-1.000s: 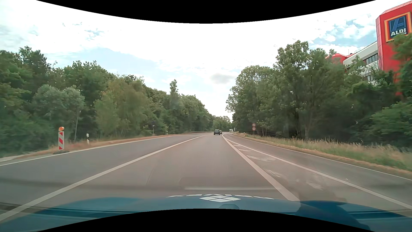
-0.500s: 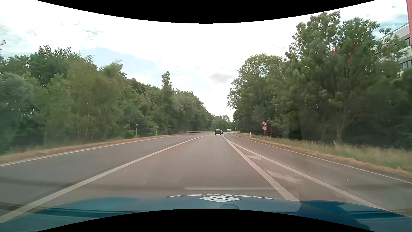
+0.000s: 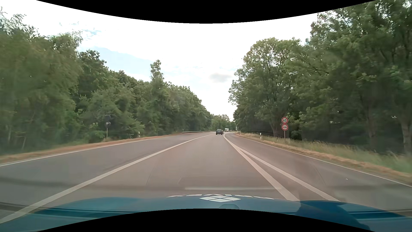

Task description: Follow the waypoints while adhering to traffic rules and regulations

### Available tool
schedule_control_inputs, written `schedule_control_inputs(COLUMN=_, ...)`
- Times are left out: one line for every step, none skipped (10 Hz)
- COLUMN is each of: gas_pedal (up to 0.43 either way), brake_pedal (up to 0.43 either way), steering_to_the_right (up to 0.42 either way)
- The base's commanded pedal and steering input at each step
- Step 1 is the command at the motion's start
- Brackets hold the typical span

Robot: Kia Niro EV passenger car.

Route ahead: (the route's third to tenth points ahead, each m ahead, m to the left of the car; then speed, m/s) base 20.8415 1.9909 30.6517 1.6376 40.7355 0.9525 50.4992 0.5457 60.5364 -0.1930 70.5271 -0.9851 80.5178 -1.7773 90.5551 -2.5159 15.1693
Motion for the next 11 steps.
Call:
schedule_control_inputs(gas_pedal=0.197, brake_pedal=0.0, steering_to_the_right=0.004)
schedule_control_inputs(gas_pedal=0.197, brake_pedal=0.0, steering_to_the_right=0.004)
schedule_control_inputs(gas_pedal=0.197, brake_pedal=0.0, steering_to_the_right=0.004)
schedule_control_inputs(gas_pedal=0.197, brake_pedal=0.0, steering_to_the_right=0.004)
schedule_control_inputs(gas_pedal=0.197, brake_pedal=0.0, steering_to_the_right=0.004)
schedule_control_inputs(gas_pedal=0.197, brake_pedal=0.0, steering_to_the_right=0.004)
schedule_control_inputs(gas_pedal=0.197, brake_pedal=0.0, steering_to_the_right=0.004)
schedule_control_inputs(gas_pedal=0.197, brake_pedal=0.0, steering_to_the_right=0.004)
schedule_control_inputs(gas_pedal=0.197, brake_pedal=0.0, steering_to_the_right=0.004)
schedule_control_inputs(gas_pedal=0.197, brake_pedal=0.0, steering_to_the_right=0.004)
schedule_control_inputs(gas_pedal=0.197, brake_pedal=0.0, steering_to_the_right=0.004)
